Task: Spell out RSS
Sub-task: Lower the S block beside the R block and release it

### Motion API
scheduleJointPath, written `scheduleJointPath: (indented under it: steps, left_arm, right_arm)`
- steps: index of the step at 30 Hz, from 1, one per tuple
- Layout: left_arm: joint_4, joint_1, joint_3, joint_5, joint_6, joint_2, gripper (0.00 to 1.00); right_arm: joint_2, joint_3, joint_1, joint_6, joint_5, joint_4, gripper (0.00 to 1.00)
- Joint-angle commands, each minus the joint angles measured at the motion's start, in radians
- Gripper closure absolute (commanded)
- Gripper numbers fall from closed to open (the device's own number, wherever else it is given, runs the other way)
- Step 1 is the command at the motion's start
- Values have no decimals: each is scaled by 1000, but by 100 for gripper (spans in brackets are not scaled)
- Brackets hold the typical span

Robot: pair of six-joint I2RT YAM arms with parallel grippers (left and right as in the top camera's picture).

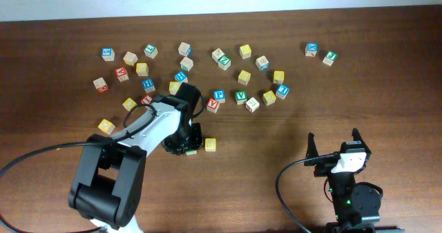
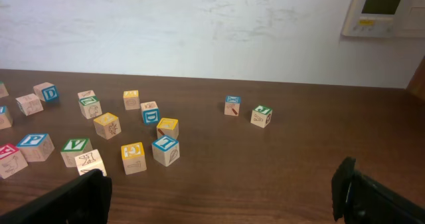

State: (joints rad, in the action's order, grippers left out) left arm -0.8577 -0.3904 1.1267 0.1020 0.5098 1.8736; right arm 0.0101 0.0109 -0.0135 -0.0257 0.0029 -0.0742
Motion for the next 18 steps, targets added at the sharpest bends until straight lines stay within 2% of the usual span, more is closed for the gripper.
scheduleJointPath:
  steps: [1, 3, 9, 10, 11, 15, 16, 18]
  left_arm:
    - [37, -2, -12, 11, -79, -4, 64]
    - [43, -2, -12, 10, -122, -4, 64]
    - [74, -2, -11, 18, -122, -4, 68]
    - [51, -2, -11, 14, -124, -4, 65]
    - [36, -2, -11, 13, -149, -4, 54]
    - [-7, -2, -11, 15, -234, -4, 49]
    - [-7, -2, -11, 14, -244, -4, 49]
    - [-1, -2, -11, 14, -244, -4, 59]
  right_arm:
    - [-6, -5, 7, 8, 7, -7, 2]
    - [-6, -5, 7, 8, 6, -7, 2]
    - [-6, -5, 7, 8, 6, -7, 2]
    - [-6, -5, 7, 8, 6, -7, 2]
    - [-6, -5, 7, 8, 6, -7, 2]
    - [-6, -5, 7, 8, 6, -7, 2]
    - [-6, -5, 7, 8, 6, -7, 2]
    - [-6, -5, 7, 8, 6, -7, 2]
